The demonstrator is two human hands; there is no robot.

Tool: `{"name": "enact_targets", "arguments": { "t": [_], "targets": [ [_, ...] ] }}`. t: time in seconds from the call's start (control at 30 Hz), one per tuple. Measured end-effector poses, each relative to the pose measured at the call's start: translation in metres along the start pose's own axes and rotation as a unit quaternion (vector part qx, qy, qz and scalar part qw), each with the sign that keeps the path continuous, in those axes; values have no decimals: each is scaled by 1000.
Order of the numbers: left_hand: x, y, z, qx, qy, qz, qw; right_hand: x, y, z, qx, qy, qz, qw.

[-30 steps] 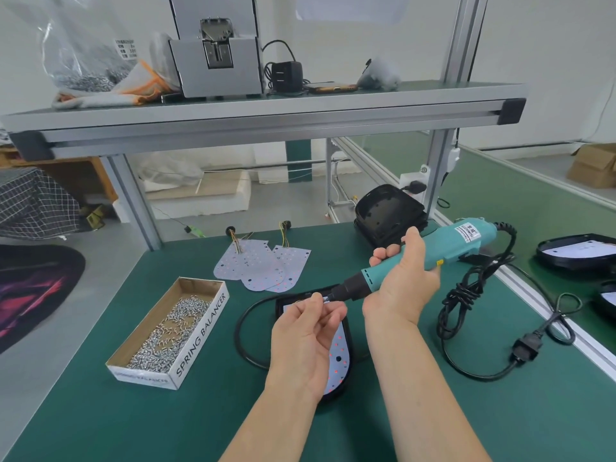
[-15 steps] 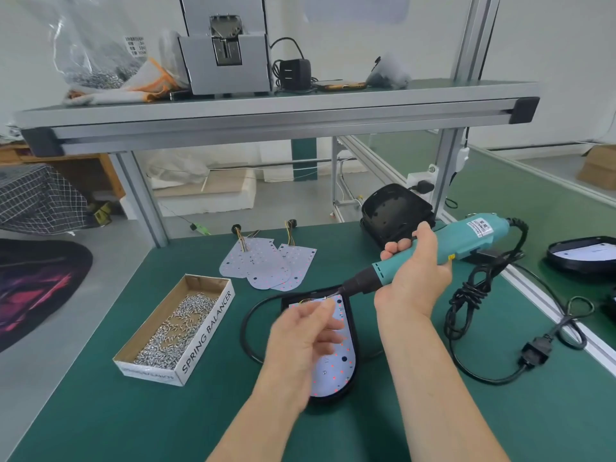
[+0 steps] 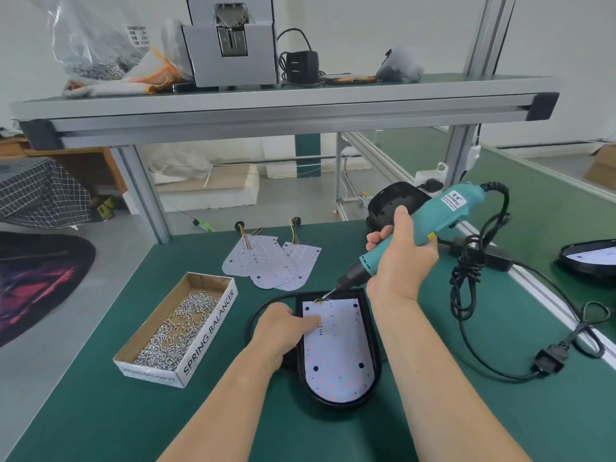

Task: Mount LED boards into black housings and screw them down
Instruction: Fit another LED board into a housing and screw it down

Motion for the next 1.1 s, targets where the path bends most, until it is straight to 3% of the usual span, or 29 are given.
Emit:
{"name": "enact_targets", "arguments": {
  "t": [0.17,0.53,1.1],
  "targets": [
    [-4,-5,5,-34,-71,1,997,-7,13,12,-36,-56,-36,997],
    [-16,-3,15,-163,-39,-18,986,-31,43,29,-90,-161,-96,978],
    [-18,-3,14,-162,-36,-22,986,-44,45,43,-120,-212,-131,961]
  ]
}}
Point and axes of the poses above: each hand's wrist, its own x-axis towards the middle knuckle, its own z-axis out of the palm, y = z × x, the point moved 8 cm from there along x, towards the middle knuckle, and after that the axes turned 11 degrees about y, right-handed, at the moved point
